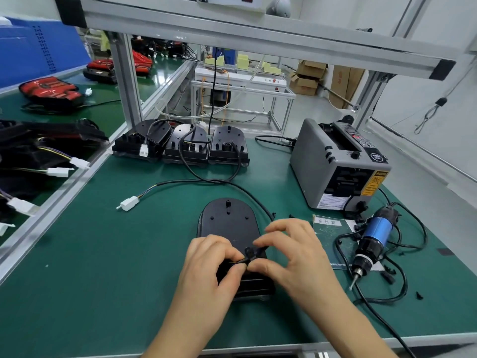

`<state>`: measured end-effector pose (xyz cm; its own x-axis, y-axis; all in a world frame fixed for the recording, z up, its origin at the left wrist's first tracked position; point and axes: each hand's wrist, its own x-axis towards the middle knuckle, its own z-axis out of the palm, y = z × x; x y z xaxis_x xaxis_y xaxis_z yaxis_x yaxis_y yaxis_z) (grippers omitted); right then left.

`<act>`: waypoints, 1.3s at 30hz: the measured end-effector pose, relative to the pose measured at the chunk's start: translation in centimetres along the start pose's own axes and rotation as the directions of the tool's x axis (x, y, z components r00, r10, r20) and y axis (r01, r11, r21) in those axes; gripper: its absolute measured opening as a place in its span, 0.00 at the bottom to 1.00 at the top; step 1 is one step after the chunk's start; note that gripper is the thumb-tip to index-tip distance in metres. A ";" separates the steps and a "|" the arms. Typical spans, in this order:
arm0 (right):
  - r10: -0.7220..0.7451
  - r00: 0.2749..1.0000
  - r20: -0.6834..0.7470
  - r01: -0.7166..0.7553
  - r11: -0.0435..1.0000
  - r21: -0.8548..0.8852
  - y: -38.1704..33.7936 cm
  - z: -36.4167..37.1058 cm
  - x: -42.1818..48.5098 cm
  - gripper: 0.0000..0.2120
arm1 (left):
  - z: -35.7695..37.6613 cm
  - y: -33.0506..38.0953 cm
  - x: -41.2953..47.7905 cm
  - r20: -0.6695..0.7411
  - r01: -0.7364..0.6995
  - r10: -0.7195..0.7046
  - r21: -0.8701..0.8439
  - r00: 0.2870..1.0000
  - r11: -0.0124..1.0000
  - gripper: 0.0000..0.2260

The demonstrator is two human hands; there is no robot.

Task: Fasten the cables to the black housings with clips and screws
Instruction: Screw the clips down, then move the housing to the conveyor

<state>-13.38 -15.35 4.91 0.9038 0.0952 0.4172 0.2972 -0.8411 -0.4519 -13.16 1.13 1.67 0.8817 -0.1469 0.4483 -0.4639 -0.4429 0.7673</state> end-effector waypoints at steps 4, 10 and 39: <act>-0.095 0.994 0.051 0.094 0.995 0.022 -0.5 -0.1 0.2 0.17 | -0.1 0.0 0.1 0.031 -0.006 0.006 0.002 0.999 1.000 0.02; -0.009 0.969 0.249 -0.003 0.999 0.045 0.1 -0.5 -0.1 0.05 | -0.4 -0.1 0.2 0.085 0.008 -0.009 0.010 0.996 1.000 0.03; 0.293 0.882 0.370 -0.400 0.880 0.257 -0.5 0.5 -0.6 0.11 | -0.3 -0.2 0.0 0.064 -0.144 0.139 0.095 0.988 0.985 0.11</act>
<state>-13.92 -14.70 4.56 0.9978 0.0347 -0.0566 -0.0212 -0.6409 -0.7673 -13.04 1.46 1.64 0.8125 -0.2631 0.5202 -0.5761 -0.4993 0.6472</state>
